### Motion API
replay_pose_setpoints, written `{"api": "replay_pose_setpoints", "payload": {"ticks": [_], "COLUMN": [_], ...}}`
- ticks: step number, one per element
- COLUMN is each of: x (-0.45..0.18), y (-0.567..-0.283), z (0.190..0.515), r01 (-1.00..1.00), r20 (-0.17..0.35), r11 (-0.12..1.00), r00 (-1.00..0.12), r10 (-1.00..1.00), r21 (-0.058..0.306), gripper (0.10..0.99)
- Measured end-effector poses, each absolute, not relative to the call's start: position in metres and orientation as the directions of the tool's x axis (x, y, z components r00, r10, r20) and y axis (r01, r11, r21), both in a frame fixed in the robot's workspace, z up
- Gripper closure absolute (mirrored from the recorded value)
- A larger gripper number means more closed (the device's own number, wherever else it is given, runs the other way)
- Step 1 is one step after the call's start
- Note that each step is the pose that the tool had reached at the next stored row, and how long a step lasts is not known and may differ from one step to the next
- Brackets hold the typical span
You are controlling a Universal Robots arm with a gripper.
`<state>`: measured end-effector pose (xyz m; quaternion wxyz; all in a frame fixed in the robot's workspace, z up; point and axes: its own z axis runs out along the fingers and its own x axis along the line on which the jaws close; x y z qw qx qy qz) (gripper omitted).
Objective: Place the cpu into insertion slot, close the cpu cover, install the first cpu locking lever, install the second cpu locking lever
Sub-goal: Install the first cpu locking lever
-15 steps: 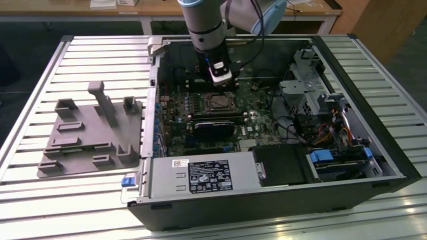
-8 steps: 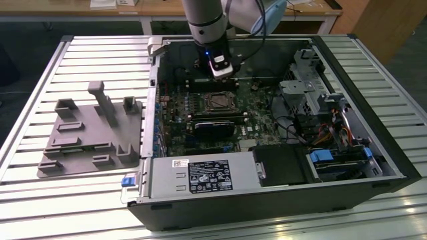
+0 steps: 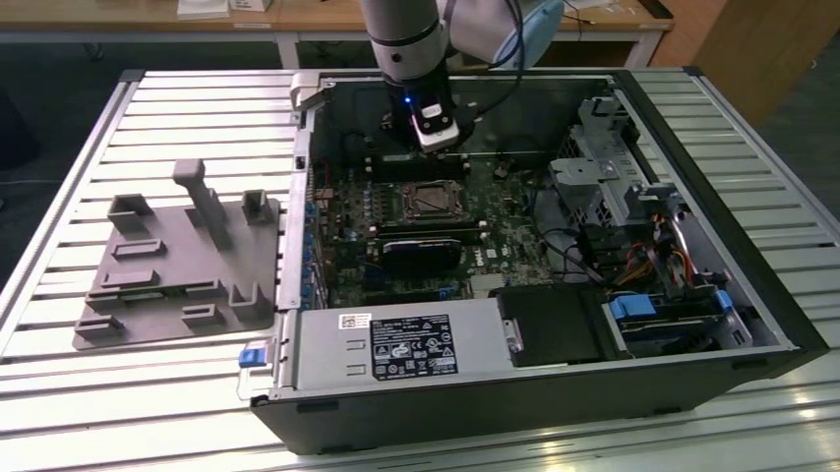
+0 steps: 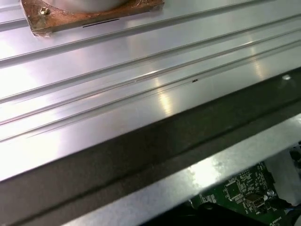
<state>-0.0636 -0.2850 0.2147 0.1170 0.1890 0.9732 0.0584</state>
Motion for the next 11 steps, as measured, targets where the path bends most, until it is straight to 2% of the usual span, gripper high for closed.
{"api": "replay_pose_setpoints", "payload": {"ticks": [7, 11], "x": [-0.0635, -0.0629], "y": [-0.285, -0.2859], "z": [0.2146, 0.2144], "r01": [0.355, 0.358], "r20": [-0.205, -0.188], "r11": [0.922, 0.924], "r00": [-0.902, -0.906], "r10": [0.381, 0.378], "r21": [0.155, 0.133], "gripper": [0.984, 0.984]}}
